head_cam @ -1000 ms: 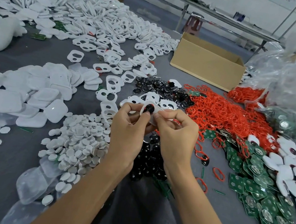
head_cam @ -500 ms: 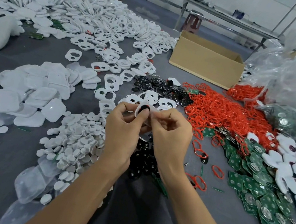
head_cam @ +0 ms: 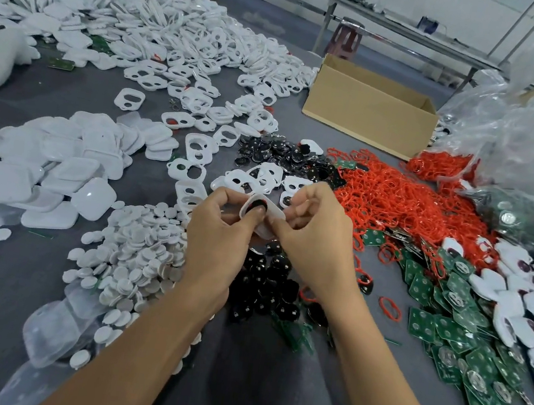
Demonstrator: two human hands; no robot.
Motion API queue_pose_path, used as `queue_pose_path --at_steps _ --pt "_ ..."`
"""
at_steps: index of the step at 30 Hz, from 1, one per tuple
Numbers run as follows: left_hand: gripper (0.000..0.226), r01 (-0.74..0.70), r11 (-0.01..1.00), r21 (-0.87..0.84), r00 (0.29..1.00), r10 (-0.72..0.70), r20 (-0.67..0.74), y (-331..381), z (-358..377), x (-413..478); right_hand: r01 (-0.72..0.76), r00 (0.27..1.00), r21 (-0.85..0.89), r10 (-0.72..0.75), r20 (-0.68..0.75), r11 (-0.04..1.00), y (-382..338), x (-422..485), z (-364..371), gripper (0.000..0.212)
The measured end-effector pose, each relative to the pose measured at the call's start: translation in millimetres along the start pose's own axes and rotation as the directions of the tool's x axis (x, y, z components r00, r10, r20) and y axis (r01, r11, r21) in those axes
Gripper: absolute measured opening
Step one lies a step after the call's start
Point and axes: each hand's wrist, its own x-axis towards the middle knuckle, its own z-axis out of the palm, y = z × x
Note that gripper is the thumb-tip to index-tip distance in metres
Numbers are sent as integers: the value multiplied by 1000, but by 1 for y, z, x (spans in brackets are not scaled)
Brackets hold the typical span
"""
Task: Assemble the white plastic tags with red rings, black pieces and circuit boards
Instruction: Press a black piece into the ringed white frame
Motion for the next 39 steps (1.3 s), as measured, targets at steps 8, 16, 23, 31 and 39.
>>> queue_pose_path --at_steps 8,16,23,31,39 --pt "14 44 999 -22 998 -43 38 -2 2 -4 -236 945 144 192 264 961 -2 8 -13 13" --pt "7 187 942 -280 962 -118 246 8 4 -6 -399 887 334 268 375 854 0 14 -31 10" --pt "31 348 769 -536 852 -20 523 11 1 -7 -525 820 532 228 525 664 1 19 -49 22" --pt "44 324 755 -570 828 65 556 9 0 -4 -495 822 549 158 547 674 -3 17 -46 9" --pt "29 360 718 -595 857 -2 516 5 -1 -3 -318 908 485 114 403 815 -7 13 -38 12"
